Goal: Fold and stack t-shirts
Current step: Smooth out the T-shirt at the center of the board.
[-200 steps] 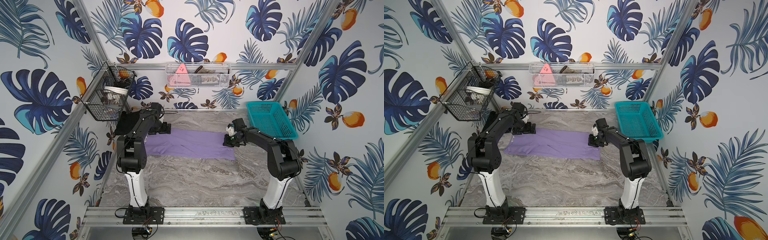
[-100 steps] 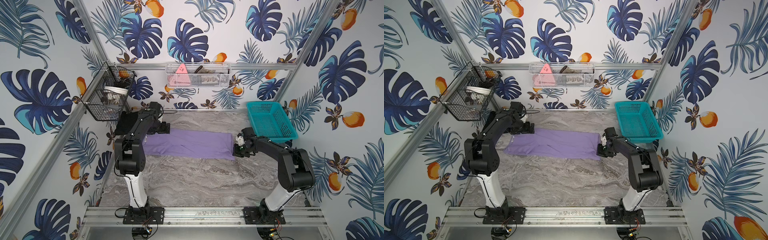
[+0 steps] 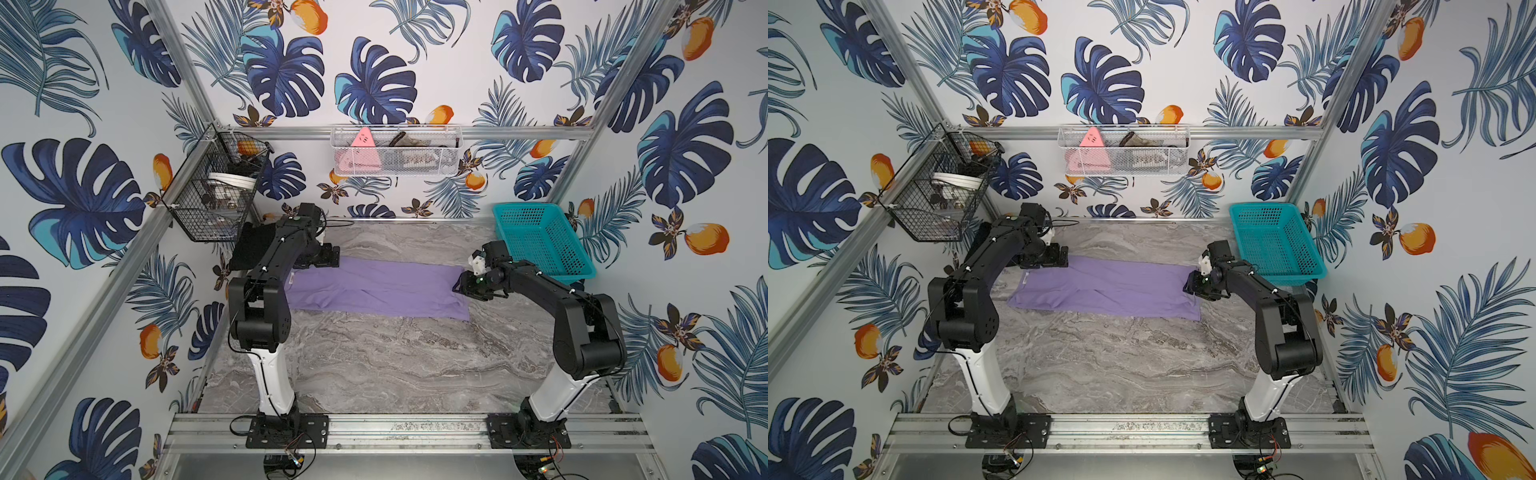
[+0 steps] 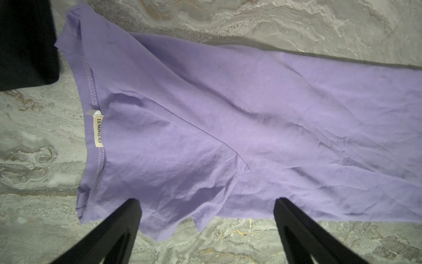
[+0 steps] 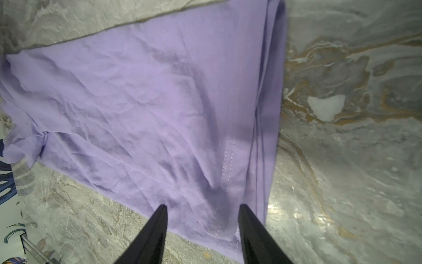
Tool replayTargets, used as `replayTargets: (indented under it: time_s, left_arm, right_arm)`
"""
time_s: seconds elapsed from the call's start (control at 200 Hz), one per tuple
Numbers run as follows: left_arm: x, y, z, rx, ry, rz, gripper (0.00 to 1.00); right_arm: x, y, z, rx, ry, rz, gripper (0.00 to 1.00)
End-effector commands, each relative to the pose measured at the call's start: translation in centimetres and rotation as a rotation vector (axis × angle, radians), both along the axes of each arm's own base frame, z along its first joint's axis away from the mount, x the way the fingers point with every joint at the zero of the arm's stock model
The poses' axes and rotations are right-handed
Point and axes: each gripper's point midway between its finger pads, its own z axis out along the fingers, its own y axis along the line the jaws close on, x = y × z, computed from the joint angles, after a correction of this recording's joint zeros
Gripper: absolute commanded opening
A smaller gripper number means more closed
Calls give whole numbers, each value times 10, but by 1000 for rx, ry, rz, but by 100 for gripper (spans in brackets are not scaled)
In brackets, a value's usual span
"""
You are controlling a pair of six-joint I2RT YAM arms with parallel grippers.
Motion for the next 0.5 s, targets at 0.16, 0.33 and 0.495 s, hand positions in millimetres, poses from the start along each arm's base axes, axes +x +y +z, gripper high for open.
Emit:
replayTargets:
  time_s: [0.16, 0.33, 0.495]
  left_arm:
    - [-3, 3, 3, 19, -9, -13, 99]
    - [-2, 12, -26, 70, 48, 4, 99]
    - [-3, 13, -66, 83, 122, -7, 90]
  right_arm:
    - [-35, -2, -10, 13, 88, -9, 44]
    - [-52, -3, -15, 24, 103, -12, 42]
    - [-53, -1, -12, 37, 93, -9, 42]
